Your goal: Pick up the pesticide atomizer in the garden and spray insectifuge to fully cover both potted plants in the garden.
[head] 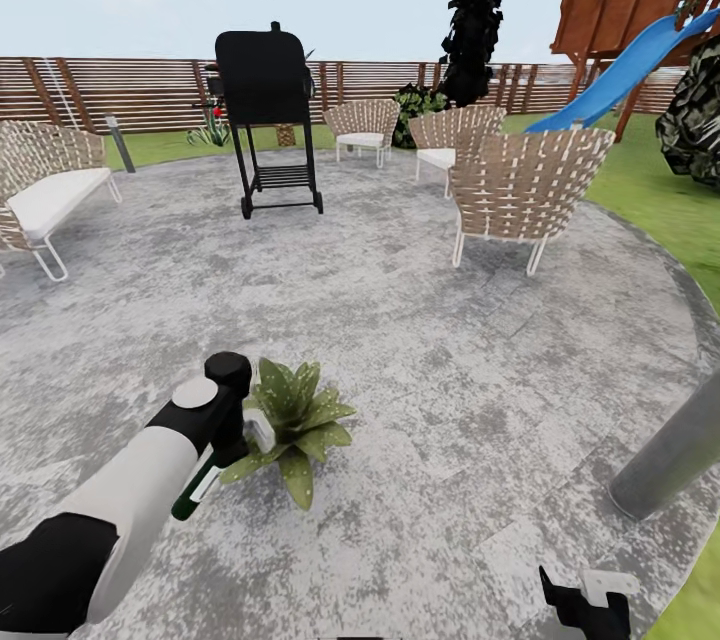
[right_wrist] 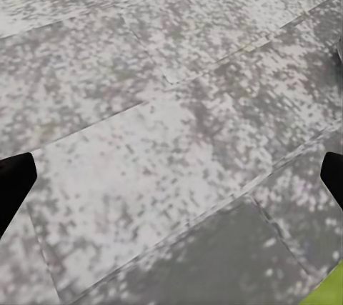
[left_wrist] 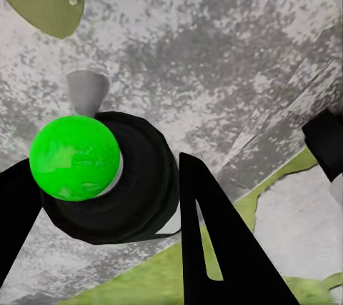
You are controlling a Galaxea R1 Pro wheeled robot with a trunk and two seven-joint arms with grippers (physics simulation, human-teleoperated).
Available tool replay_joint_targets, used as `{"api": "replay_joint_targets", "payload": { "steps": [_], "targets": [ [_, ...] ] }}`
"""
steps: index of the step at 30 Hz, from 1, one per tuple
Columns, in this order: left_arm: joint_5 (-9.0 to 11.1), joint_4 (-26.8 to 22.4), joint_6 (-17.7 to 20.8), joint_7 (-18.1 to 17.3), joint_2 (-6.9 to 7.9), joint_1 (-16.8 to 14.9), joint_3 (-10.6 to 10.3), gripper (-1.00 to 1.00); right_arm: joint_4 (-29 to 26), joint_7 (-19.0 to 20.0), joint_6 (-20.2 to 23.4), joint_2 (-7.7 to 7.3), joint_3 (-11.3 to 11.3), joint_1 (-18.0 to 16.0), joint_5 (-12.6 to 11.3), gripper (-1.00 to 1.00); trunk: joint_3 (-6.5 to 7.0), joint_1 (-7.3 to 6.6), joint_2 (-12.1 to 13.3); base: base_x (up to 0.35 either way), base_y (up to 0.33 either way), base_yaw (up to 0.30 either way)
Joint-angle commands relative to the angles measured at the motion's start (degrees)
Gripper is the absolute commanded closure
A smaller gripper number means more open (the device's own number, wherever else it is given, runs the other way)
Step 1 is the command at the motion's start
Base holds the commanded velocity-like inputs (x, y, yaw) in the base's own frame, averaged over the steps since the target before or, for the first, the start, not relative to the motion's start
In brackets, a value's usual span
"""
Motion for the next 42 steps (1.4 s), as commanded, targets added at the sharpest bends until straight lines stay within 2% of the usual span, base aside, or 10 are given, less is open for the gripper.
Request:
{"api": "replay_joint_targets", "payload": {
  "steps": [1,6,9,31,42],
  "targets": [
    [-0.28,-0.28,0.61,-0.52,-0.13,0.01,-0.25,1.0,0.06,0.3,-0.2,0.03,-0.48,-0.03,0.22,-1.0,-0.05,-0.01,-0.02,0.0,0.0,0.0],
    [-0.31,-1.17,1.52,-0.52,-3.36,-0.09,-0.14,1.0,0.09,0.3,-0.2,0.06,-0.48,-0.03,0.22,-1.0,-0.05,-0.01,-0.02,0.0,0.0,0.0],
    [-0.37,-1.35,2.0,-0.52,-4.17,-0.12,-0.05,1.0,0.07,0.3,-0.2,0.06,-0.48,-0.03,0.22,-1.0,-0.05,-0.01,-0.02,0.0,0.0,0.0],
    [-0.44,-1.41,2.17,-0.52,-3.96,-0.13,-0.05,1.0,0.01,0.3,-0.2,-0.02,-0.48,-0.03,0.22,-1.0,-0.05,-0.01,-0.02,0.048,-0.043,0.038],
    [-0.66,-1.41,2.17,-0.52,-3.8,-0.13,-0.04,1.0,-0.04,0.3,-0.2,0.06,-0.48,-0.03,0.22,-1.0,-0.05,-0.01,-0.02,-0.217,-0.116,0.038]
  ]
}}
